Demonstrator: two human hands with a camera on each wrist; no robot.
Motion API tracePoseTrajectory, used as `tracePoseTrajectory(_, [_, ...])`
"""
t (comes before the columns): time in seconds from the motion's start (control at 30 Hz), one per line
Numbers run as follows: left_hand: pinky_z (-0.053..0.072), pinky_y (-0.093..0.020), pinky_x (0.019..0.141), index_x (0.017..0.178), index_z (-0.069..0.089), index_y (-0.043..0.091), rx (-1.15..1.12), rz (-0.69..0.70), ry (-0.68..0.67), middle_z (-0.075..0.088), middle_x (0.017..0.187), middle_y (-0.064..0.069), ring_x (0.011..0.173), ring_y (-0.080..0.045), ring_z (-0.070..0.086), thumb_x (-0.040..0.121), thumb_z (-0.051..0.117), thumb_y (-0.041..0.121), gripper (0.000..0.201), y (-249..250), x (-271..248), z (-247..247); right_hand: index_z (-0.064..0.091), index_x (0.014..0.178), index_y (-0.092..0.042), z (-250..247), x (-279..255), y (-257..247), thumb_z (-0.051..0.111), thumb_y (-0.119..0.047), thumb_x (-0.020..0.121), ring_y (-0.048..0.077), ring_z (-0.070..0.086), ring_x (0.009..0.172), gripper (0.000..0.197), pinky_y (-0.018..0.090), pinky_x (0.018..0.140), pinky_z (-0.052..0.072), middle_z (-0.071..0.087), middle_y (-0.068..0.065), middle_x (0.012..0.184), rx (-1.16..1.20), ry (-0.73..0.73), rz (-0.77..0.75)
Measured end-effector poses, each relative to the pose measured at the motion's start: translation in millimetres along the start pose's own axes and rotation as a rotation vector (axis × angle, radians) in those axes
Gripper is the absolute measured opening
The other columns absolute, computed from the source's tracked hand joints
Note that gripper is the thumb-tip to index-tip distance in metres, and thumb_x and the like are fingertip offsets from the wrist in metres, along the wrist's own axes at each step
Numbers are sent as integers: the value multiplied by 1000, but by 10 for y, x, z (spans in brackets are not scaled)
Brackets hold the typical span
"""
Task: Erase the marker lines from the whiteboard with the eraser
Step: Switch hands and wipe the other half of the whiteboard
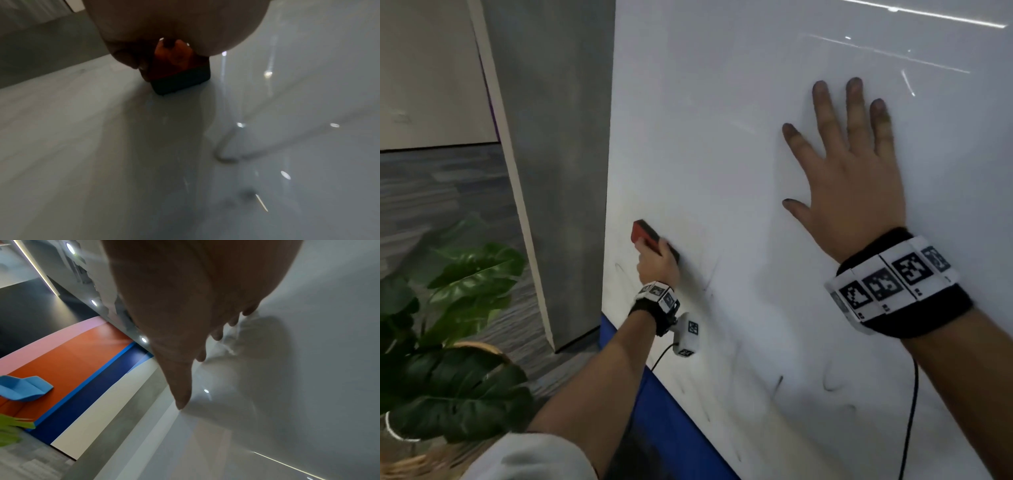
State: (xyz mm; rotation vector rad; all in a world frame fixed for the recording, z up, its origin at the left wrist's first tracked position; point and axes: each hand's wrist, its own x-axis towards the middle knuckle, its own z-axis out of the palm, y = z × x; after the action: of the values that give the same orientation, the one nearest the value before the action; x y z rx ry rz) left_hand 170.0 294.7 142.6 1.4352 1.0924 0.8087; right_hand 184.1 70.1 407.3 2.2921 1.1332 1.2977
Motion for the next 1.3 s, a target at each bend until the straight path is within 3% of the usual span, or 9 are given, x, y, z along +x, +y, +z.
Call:
tracePoseTrajectory(0.2, [44,-36,102,156,28,12,-25,568,-83,56,134,-6,114,-24,53,101,47,45,67,185,-812,135,41,155,-16,-20,-152,-9,78,-36,84,43,3,156,82,55,126,1,5,18,170,60,6,-7])
tracePoseTrajectory(0.43, [49,-53,97,154,26,9,178,39,-45,63,124,-27,116,-47,59,106,42,36,58,111,-437,34,44,154,-19,-20,-715,192,81,-40,82,40,7,156,83,55,127,4,7,16,170,73,-47,-32])
tracePoseTrajectory(0.6, [48,-45,102,156,28,10,62,546,-96,59,132,-13,116,-32,57,102,49,41,66,411,-1302,113,51,148,-18,-62,-741,275,93,-36,65,39,9,157,95,53,127,9,9,17,170,96,-70,-73])
tracePoseTrajectory(0.7, [43,-34,102,157,28,10,41,676,-123,55,130,-7,114,-22,51,102,54,37,67,452,-1556,163,55,145,-18,-85,-775,309,95,-35,62,38,9,157,94,51,127,9,10,17,170,95,-75,-86])
tracePoseTrajectory(0.8, [42,-44,109,158,28,9,2,481,-59,54,139,-14,123,-33,52,104,51,34,63,233,-1241,219,59,141,-17,-109,-855,351,95,-27,62,38,12,156,87,51,127,13,14,18,169,117,-85,-85])
tracePoseTrajectory(0.93, [43,-51,104,155,25,11,80,-140,-37,57,135,-31,123,-47,55,108,40,37,57,-198,-937,248,54,145,-21,-181,-1202,461,90,-33,70,38,10,156,85,54,127,6,9,17,170,87,-97,16])
tracePoseTrajectory(1.0, [44,-50,100,154,26,10,71,-180,-43,58,132,-32,122,-48,56,108,41,36,55,-206,-1101,287,45,152,-23,-259,-1384,557,87,-44,73,40,7,156,92,56,126,0,5,17,170,45,-76,83])
tracePoseTrajectory(1.13, [49,-47,104,154,31,9,-89,184,-74,60,134,-20,122,-41,59,98,46,50,71,-29,-1850,343,36,157,-22,-416,-1569,704,84,-50,73,43,2,156,101,60,123,-6,0,16,171,3,-60,174])
tracePoseTrajectory(1.3, [43,-23,99,154,33,11,-90,759,-223,52,119,4,110,-15,50,100,50,50,69,299,-2901,458,36,156,-19,-479,-1798,742,83,-43,77,42,2,156,96,61,122,-5,1,15,171,11,-83,196])
